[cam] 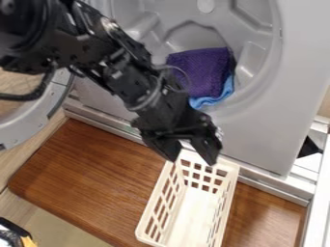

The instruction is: Take the cloth out the machine and put it in the basket

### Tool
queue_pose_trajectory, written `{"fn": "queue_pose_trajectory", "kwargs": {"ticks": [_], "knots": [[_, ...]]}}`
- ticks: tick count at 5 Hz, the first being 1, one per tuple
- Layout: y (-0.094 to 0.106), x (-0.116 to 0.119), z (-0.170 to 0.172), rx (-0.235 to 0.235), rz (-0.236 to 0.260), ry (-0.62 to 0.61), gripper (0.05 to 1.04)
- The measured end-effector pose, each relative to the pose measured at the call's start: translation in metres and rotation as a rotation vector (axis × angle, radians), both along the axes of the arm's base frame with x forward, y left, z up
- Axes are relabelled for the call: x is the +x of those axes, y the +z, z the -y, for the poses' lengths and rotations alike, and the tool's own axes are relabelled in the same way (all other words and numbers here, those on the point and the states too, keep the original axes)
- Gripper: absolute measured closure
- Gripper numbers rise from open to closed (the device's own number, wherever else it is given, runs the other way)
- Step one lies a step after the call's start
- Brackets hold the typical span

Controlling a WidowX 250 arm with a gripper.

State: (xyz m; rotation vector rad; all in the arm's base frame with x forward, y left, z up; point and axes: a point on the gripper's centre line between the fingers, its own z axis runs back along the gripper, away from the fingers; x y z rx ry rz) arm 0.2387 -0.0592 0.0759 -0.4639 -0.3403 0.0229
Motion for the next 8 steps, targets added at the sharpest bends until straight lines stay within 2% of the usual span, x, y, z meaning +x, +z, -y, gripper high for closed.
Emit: {"fn": "queue_pose_trajectory", "kwargs": {"ticks": [1, 2, 3, 4, 5, 6, 7, 8], "knots": [[0.002, 0.011, -0.019, -0.015, 0.007, 0.04, 0.084], [0.003, 0.031, -0.032, -0.003, 0.028, 0.065, 0.084], [0.002, 0.055, -0.045, 0.053, 0.044, 0.075, 0.084], [-0.003, 0.077, -0.062, 0.073, 0.051, 0.105, 0.084], [-0.005, 0.087, -0.077, 0.082, 0.047, 0.131, 0.084], [-0.016, 0.096, -0.093, 0.057, 0.034, 0.156, 0.084], [-0.026, 0.107, -0.098, 0.031, 0.043, 0.167, 0.084], [-0.035, 0.118, -0.102, 0.028, 0.037, 0.198, 0.14]]}}
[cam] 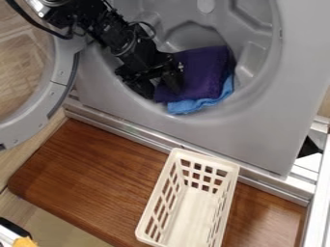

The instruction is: Take the cloth out the machine and put it in the basket

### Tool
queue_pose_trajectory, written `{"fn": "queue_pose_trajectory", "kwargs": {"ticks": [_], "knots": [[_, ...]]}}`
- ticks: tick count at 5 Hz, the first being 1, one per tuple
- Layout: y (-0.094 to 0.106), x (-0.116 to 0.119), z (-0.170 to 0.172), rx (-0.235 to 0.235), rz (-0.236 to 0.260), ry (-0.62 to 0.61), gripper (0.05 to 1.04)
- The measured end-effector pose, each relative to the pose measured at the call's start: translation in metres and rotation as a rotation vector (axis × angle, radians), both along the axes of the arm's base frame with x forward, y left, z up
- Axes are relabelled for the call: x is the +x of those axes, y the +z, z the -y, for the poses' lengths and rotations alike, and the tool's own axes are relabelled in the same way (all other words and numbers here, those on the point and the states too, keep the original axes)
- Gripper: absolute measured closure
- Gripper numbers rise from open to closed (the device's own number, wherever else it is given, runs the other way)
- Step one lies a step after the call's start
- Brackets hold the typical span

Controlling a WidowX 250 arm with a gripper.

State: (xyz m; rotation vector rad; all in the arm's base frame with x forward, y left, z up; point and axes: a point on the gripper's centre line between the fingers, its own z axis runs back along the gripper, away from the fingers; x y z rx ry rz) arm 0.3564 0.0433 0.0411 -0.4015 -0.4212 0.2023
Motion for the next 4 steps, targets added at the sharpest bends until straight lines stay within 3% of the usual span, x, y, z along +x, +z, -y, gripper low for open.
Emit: {"fn": "queue_pose_trajectory", "kwargs": {"ticks": [2, 3, 4], "knots": [[-0.004, 0.005, 0.012, 0.006, 0.024, 0.026, 0.677], [-0.006, 0.002, 0.014, 0.002, 0.016, 0.029, 0.837], [-0.004, -0.001, 0.016, 0.006, 0.007, 0.026, 0.92]]}}
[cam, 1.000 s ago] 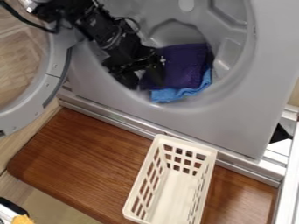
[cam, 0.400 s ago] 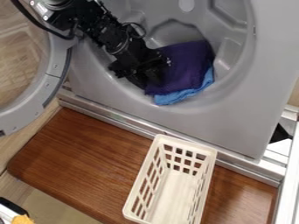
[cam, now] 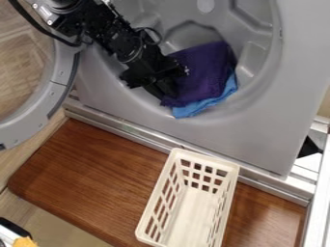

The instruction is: Take the cloth out the machine and put it in the basket

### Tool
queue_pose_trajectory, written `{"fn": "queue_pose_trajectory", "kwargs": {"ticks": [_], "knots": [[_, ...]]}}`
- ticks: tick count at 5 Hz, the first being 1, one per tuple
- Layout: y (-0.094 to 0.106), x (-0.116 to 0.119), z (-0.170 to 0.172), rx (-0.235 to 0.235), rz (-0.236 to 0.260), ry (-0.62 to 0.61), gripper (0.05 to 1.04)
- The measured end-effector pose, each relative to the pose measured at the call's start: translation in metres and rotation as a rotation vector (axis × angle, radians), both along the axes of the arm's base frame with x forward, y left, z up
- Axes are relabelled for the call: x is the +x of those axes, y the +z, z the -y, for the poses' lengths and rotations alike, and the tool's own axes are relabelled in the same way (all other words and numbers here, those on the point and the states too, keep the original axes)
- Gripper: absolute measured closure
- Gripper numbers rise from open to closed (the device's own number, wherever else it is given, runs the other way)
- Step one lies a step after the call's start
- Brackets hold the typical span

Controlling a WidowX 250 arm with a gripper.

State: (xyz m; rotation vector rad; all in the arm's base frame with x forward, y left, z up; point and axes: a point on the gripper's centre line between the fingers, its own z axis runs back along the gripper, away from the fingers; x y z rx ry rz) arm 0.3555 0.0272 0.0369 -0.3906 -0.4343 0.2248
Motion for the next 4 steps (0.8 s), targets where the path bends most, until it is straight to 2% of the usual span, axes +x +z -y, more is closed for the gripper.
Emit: {"fn": "queue_pose_trajectory", "kwargs": {"ticks": [1, 3, 4], "knots": [[0.004, -0.002, 0.001, 0.002, 0.004, -0.007, 0.958], [0.04, -0.006, 0.0, 0.04, 0.057, -0.026, 0.974], [0.057, -0.016, 0.008, 0.021, 0.09, -0.034, 0.974]]}}
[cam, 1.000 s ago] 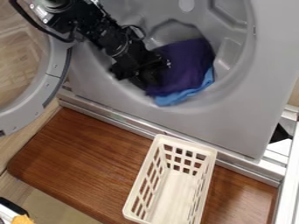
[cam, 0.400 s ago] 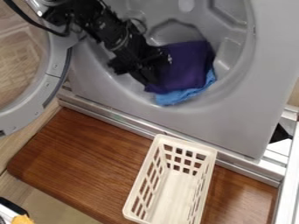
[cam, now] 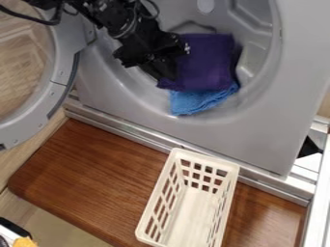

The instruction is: Take the cloth out the machine and put it in the basket

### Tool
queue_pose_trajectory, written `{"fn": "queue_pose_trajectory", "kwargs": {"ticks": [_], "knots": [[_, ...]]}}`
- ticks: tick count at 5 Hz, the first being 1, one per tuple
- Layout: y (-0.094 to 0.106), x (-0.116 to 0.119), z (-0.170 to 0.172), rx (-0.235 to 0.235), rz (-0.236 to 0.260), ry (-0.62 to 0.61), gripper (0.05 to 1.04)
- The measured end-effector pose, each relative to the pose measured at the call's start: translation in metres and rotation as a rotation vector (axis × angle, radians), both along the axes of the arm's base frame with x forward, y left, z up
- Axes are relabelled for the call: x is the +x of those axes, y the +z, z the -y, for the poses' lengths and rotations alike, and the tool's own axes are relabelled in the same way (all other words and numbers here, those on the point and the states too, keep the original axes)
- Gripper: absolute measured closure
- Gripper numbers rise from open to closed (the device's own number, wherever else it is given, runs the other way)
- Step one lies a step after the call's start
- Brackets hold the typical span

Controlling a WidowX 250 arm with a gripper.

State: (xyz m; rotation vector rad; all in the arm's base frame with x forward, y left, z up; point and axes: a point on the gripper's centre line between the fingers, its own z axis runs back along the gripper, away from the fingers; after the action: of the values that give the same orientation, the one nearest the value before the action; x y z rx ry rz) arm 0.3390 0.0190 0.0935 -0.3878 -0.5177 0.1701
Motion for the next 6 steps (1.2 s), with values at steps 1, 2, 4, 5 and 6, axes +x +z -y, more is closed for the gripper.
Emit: {"fn": "queue_pose_trajectory", "kwargs": {"ticks": [1, 2, 4, 5, 6], "knots": [[0.008, -0.013, 0.011, -0.01, 0.021, -0.021, 0.974], [0.005, -0.038, 0.025, -0.02, 0.004, -0.057, 0.974], [-0.032, -0.074, 0.054, -0.018, -0.058, -0.141, 0.974], [-0.053, -0.079, 0.071, 0.013, -0.103, -0.18, 0.974], [-0.081, -0.086, 0.073, 0.031, -0.163, -0.174, 0.974]]}}
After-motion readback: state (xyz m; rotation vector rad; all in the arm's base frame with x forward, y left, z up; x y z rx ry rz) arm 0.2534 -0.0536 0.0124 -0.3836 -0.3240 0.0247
